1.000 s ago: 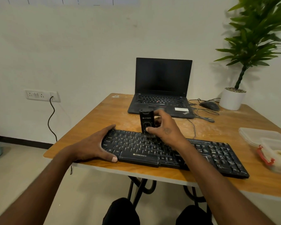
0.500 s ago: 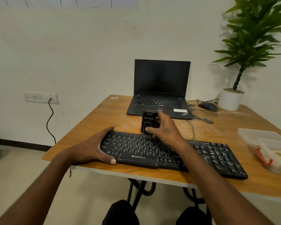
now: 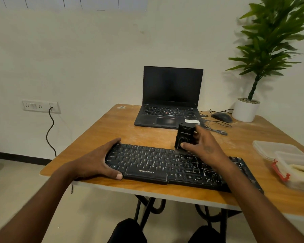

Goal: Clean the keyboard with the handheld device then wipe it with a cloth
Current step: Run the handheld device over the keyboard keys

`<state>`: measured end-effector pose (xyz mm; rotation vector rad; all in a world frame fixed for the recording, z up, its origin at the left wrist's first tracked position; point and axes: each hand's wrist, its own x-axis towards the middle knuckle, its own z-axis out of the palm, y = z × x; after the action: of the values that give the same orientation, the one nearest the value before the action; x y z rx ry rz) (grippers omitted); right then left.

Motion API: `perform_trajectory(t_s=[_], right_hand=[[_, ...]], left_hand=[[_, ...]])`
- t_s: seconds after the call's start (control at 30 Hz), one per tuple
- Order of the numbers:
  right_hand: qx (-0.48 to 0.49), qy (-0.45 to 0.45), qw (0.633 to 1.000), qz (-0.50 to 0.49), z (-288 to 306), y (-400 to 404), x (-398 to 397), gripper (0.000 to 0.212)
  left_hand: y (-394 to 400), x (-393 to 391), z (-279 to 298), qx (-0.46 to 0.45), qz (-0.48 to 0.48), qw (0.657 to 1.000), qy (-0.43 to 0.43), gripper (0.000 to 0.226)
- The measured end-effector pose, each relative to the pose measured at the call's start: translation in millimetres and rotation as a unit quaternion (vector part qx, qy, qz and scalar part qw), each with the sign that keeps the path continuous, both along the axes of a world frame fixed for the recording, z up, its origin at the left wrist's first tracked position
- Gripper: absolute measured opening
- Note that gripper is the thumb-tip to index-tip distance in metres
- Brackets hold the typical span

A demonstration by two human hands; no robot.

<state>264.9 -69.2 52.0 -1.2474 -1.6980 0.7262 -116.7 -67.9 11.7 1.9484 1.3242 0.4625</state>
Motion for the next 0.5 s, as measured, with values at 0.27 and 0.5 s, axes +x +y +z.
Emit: perform_trajectory(t_s=[0.27,0.5], right_hand=[[0.016,-0.027,0.999,0.045,0.1,0.7,-25.3,0.052],[0.012,-0.009,1.000,0.004,2.5,-14.3,31.3,0.061]], left_hand=[[-3.0,2.7,5.0,-0.011,-0.003,1.000,0.003,0.130],[-2.0,0.5,1.9,-0.014,-0.002,1.000,0.004,0.131]])
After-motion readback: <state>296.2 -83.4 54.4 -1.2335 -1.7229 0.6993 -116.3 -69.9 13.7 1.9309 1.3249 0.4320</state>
